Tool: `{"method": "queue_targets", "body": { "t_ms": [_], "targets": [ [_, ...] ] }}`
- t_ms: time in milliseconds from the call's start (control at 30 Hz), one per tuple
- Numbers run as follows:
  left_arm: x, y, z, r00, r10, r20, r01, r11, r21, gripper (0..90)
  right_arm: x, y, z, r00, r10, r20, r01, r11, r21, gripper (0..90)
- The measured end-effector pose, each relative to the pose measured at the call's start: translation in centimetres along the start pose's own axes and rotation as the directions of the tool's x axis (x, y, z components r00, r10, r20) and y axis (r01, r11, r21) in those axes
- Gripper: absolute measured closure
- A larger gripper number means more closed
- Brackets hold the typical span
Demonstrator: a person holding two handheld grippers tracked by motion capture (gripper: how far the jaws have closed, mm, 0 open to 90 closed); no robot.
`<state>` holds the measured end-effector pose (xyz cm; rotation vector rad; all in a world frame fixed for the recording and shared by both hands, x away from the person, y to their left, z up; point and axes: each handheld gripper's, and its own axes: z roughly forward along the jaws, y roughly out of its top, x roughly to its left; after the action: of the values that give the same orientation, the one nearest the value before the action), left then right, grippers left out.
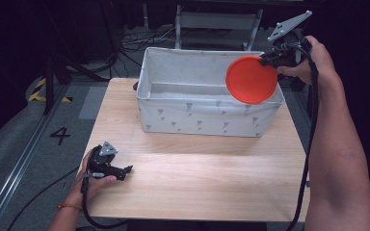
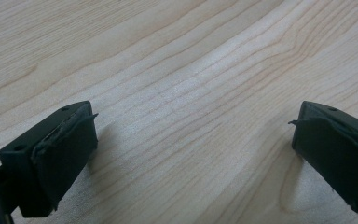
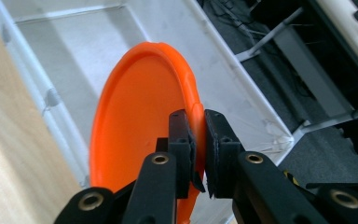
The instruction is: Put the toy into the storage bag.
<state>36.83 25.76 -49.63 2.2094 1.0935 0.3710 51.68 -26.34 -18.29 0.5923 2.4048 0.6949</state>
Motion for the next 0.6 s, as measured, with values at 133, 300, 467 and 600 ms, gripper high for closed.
{"method": "queue_targets", "body": {
  "t_ms": [133,300,467,600],
  "targets": [
    [0.0,0.0,0.0,1.0000,0.001,-0.001,-0.001,1.0000,0.001,0.3,-0.7,-0.3,-0.1,0.9998,0.019,-0.005,-0.019,1.000,-0.010,82.4],
    [0.0,0.0,0.0,1.0000,0.006,-0.004,-0.006,1.0000,0.000,0.2,-1.0,-0.2,0.0,0.9994,0.012,0.033,-0.011,1.000,-0.011,82.5],
    [0.0,0.0,0.0,1.0000,0.006,-0.004,-0.006,1.0000,0.000,0.2,-0.8,-0.2,1.1,0.9999,0.000,0.015,0.000,1.000,0.003,82.5],
    [0.1,0.0,0.0,1.0000,0.006,-0.004,-0.006,1.0000,0.000,0.2,0.1,-0.7,3.0,0.9992,-0.040,-0.009,0.040,0.997,0.072,82.4]
  ]
}}
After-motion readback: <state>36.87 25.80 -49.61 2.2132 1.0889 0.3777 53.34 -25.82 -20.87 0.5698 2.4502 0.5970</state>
